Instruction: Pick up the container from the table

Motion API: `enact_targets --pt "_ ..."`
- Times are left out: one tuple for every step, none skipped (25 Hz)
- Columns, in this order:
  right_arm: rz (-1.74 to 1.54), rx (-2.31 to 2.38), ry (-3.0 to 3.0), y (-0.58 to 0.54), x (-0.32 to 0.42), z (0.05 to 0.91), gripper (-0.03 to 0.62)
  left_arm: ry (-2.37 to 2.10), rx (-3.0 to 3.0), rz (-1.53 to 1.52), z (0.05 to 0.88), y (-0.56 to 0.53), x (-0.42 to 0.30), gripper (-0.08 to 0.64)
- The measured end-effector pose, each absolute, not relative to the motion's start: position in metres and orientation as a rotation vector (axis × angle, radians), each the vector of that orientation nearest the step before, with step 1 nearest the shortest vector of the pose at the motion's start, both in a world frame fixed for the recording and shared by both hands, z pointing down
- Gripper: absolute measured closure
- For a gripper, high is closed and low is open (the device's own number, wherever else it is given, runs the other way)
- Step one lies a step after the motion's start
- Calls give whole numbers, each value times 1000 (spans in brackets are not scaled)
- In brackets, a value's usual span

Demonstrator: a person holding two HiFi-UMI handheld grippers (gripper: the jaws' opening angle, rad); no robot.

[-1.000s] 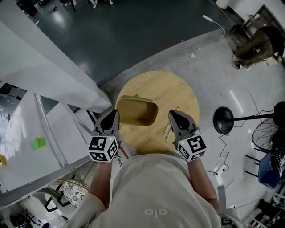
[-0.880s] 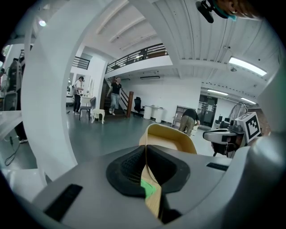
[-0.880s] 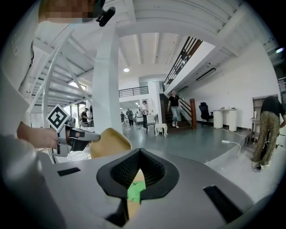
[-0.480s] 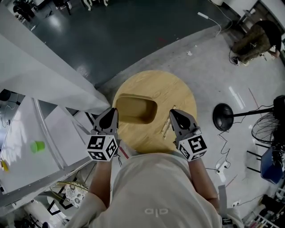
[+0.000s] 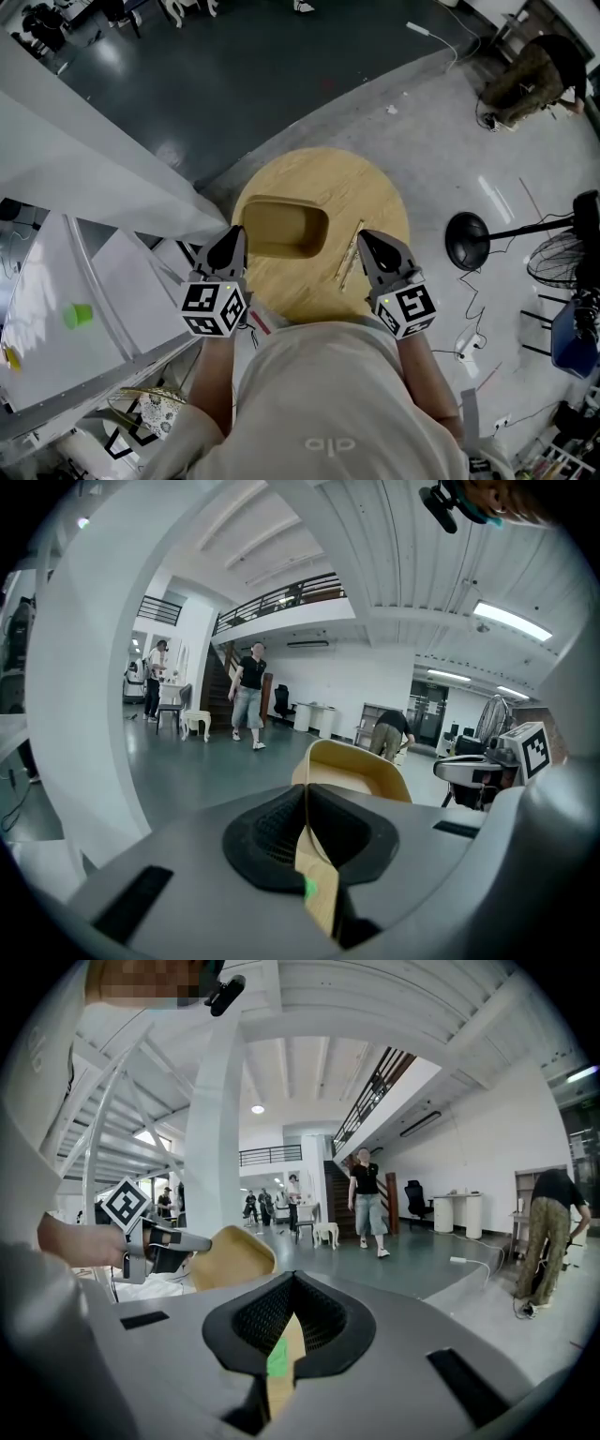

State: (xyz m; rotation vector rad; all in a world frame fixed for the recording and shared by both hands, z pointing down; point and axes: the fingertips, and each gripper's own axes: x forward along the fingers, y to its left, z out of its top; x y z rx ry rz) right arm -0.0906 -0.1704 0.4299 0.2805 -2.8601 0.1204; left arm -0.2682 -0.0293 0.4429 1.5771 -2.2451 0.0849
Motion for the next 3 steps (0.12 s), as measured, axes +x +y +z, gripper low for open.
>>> enact_targets --pt "120 282 -2859 -170 -90 430 569 -2242 1579 87 444 -30 -268 531" --pt "119 282 -2859 -170 -89 430 569 -2240 1582 90 444 -30 -267 531" --pt "118 282 -2859 -170 -89 430 569 -2237 1584 92 445 -30 -266 531"
